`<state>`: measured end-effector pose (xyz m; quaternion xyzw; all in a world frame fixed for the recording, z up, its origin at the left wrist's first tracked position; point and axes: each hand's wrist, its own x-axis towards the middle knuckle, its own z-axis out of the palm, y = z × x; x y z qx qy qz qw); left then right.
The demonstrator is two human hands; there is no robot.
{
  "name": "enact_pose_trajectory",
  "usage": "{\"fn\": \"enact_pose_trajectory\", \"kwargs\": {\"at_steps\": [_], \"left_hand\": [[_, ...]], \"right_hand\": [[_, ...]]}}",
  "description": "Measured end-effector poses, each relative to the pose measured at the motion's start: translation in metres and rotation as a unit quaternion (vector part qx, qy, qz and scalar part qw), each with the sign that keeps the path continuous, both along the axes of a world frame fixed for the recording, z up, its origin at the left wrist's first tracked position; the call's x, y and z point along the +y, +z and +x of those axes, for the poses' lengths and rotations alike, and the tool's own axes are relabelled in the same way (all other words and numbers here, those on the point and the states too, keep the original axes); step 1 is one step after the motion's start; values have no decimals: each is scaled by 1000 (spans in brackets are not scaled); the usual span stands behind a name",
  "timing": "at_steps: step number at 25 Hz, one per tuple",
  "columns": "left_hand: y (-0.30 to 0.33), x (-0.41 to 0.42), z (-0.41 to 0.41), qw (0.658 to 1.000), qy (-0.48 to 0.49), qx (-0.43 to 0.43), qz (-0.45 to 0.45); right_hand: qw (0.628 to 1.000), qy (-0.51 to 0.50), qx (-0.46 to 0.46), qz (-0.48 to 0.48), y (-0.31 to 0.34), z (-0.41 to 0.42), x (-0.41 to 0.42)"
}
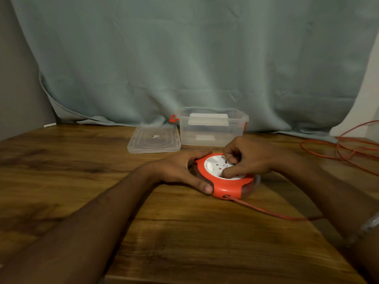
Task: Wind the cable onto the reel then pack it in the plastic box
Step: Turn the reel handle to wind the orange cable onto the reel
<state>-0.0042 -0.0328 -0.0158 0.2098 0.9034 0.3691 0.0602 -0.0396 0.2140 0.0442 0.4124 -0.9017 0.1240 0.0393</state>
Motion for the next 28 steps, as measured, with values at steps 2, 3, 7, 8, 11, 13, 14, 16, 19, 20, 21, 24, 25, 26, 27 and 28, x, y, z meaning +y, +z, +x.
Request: {"fn": "enact_pose_trajectory", "kwargs": {"at_steps": [2,3,7,8,11,13,14,16,19,20,21,24,25,26,27,28], "left_hand": [[2,1,2,1000,2,-3,-3],[3,1,3,1000,-3,-2,3],[2,2,2,1000,-17,-2,12],[0,2,1,1000,-15,-1,11],[-1,1,-2,1000,-17,1,15],[-2,0,-3,1000,-19,-4,22],[-2,-1,-4,1000,-17,-8,22],[0,-2,-2,1000,-20,-14,17],[7,2,5,999,-44,-13,23],[9,4,8,998,-58,-11,29],[11,5,10,997,-66,-9,33],[12,5,11,997,-63,-16,30],[11,4,11,998,-55,-16,25],[10,3,10,999,-44,-14,16],[9,2,10,999,-33,-13,9],[9,1,10,1000,-27,-14,3]], "right_hand": [[1000,-12,20,-3,0,2,-3],[1000,-16,26,-5,0,4,-3],[1000,-7,29,-7,-2,5,-7],[1000,-3,28,-7,-3,6,-8],[999,16,32,-11,1,2,-4],[999,32,3,-28,7,-5,6],[997,47,-37,-37,11,-9,11],[988,71,-128,-43,15,-14,19],[977,102,-185,-24,15,-19,24],[976,103,-194,-16,14,-19,24],[975,103,-199,-14,13,-20,23],[974,96,-206,-21,13,-21,22],[973,93,-208,-21,12,-20,23],[974,88,-208,-20,12,-19,23],[976,79,-203,-20,12,-18,24],[978,70,-194,-16,12,-17,24]]}}
